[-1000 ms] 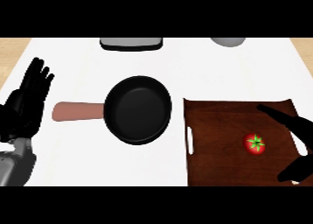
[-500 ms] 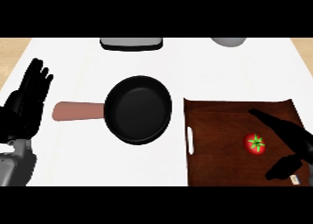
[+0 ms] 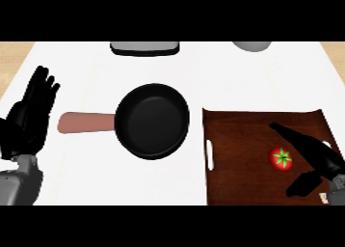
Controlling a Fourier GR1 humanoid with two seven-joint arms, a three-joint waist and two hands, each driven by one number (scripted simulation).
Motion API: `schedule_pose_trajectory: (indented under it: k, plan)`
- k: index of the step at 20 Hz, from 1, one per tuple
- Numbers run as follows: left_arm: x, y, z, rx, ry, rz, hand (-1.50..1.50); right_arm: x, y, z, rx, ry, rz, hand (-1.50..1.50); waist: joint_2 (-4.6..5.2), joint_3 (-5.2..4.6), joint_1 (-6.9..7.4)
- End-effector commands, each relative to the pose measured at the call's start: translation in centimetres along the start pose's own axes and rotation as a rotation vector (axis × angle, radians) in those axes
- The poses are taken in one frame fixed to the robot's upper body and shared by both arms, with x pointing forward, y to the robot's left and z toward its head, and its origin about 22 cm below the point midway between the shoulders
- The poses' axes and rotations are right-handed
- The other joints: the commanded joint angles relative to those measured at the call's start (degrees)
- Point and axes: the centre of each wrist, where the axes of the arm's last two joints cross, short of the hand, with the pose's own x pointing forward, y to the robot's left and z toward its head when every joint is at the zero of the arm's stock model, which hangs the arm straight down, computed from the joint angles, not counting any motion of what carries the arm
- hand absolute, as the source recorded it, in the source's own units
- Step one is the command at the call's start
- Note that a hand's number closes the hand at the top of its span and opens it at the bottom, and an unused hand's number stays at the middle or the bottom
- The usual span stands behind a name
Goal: Pick the tomato from the tray and place it in the pot
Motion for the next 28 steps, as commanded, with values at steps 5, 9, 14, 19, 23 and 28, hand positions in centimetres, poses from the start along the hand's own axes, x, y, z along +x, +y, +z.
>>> schedule_pose_trajectory:
  k: [5,9,14,19,23,28]
  plan:
    - [1.5,0.0,0.0,-0.006,0.002,-0.006,0.0,-1.7,0.3,-1.0,0.015,0.038,-0.02,-1.5,-0.03,0.01,-0.03]
    - [0.5,-0.4,0.0,-0.026,0.006,0.005,0.0,-1.1,2.2,-1.7,0.036,-0.097,0.142,1.5,0.0,0.03,0.1]
    - [-0.9,0.1,0.9,-0.015,0.003,0.006,0.0,-0.4,1.3,-3.9,0.032,-0.099,0.111,1.5,0.01,0.01,0.18]
    - [0.4,0.2,-0.1,-0.013,0.013,-0.002,0.0,-1.2,0.3,-2.4,0.02,-0.106,0.126,1.5,-0.01,0.0,-0.02]
    - [0.0,0.5,-0.1,-0.01,0.003,-0.004,0.0,7.6,5.4,-4.3,-0.057,-0.174,0.128,1.5,-0.22,-0.08,-0.18]
    - [0.6,-1.1,-0.6,-0.081,0.0,0.003,0.0,19.1,8.7,-5.7,-0.037,-0.302,0.134,1.5,-0.36,-0.38,5.29]
